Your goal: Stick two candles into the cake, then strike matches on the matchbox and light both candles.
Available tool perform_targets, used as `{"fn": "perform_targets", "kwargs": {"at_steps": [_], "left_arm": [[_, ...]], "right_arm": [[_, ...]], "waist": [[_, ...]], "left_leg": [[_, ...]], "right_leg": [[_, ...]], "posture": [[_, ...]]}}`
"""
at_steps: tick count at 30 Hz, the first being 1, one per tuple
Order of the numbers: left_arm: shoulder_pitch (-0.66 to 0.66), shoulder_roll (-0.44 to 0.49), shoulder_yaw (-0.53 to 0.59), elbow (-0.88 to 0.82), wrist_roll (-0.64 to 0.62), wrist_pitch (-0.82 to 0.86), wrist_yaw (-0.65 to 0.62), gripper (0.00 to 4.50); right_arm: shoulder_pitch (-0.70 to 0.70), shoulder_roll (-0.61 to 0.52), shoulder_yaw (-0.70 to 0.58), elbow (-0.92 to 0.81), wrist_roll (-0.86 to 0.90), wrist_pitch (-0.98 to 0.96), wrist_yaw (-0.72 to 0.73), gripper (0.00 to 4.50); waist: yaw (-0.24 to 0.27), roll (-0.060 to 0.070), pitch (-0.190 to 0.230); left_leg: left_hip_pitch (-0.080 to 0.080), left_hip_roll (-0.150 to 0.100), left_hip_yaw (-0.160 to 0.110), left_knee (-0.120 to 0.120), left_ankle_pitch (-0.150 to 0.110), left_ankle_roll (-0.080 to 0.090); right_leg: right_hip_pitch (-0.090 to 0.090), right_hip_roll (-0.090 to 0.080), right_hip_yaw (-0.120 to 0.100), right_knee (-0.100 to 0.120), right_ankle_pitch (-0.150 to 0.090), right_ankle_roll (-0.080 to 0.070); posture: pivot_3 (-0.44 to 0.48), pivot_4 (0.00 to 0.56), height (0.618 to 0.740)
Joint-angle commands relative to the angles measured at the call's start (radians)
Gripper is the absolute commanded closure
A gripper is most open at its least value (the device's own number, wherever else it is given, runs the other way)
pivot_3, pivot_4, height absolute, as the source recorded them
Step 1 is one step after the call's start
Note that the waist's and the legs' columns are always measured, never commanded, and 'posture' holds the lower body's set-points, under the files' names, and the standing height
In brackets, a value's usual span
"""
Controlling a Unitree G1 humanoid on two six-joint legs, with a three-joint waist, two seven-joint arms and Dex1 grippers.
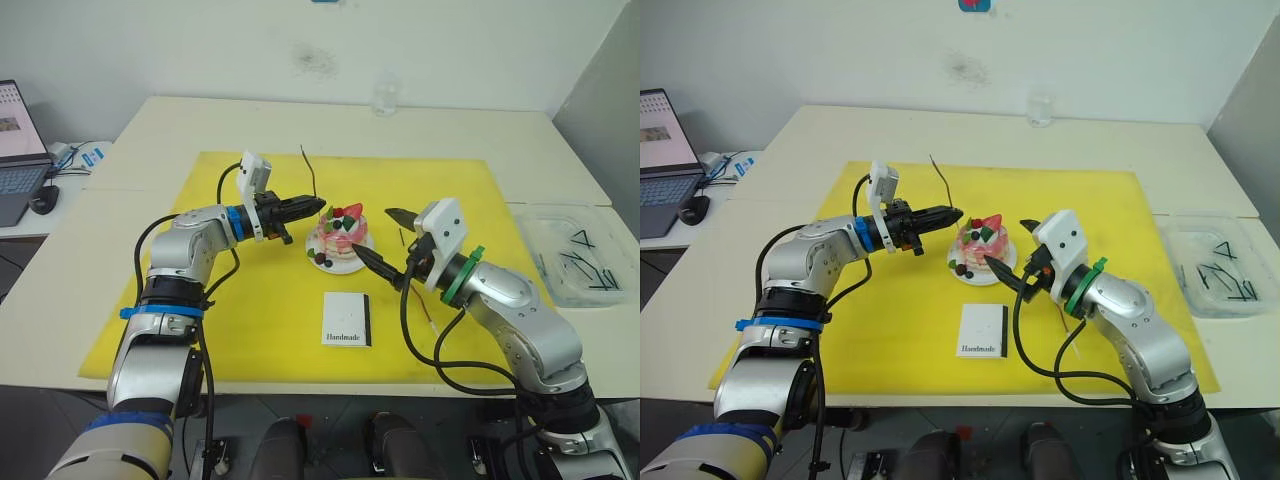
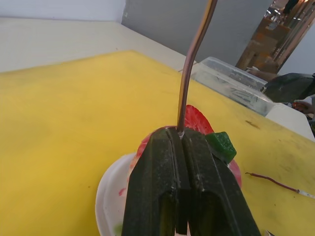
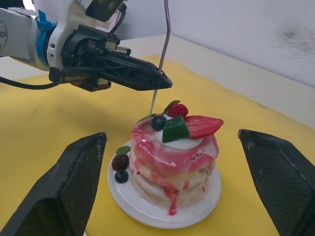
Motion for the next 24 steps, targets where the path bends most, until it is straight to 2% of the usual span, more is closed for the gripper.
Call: {"fn": "perform_targets", "kwargs": {"at_steps": [1, 24], "left_arm": [[-0.033, 0.005, 0.025, 0.008, 0.003, -0.028, -0.009, 4.50], [-0.014, -0.012, 0.014, 0.023, 0.025, -0.042, -0.033, 4.50]], "right_arm": [[-0.009, 0.009, -0.018, -0.048, 0.009, -0.007, -0.003, 0.04], [0.003, 0.022, -0.038, -0.076, 0.016, 0.025, -0.021, 0.04]], "waist": [[0.000, 0.000, 0.000], [-0.001, 0.000, 0.000]], "left_leg": [[0.000, 0.000, 0.000, 0.000, 0.000, 0.000], [0.001, -0.001, 0.000, 0.005, 0.000, 0.000]], "right_leg": [[0.000, 0.000, 0.000, 0.000, 0.000, 0.000], [0.000, 0.000, 0.000, 0.008, 0.000, 0.000]], "posture": [[0.000, 0.150, 0.740], [0.000, 0.150, 0.740]]}}
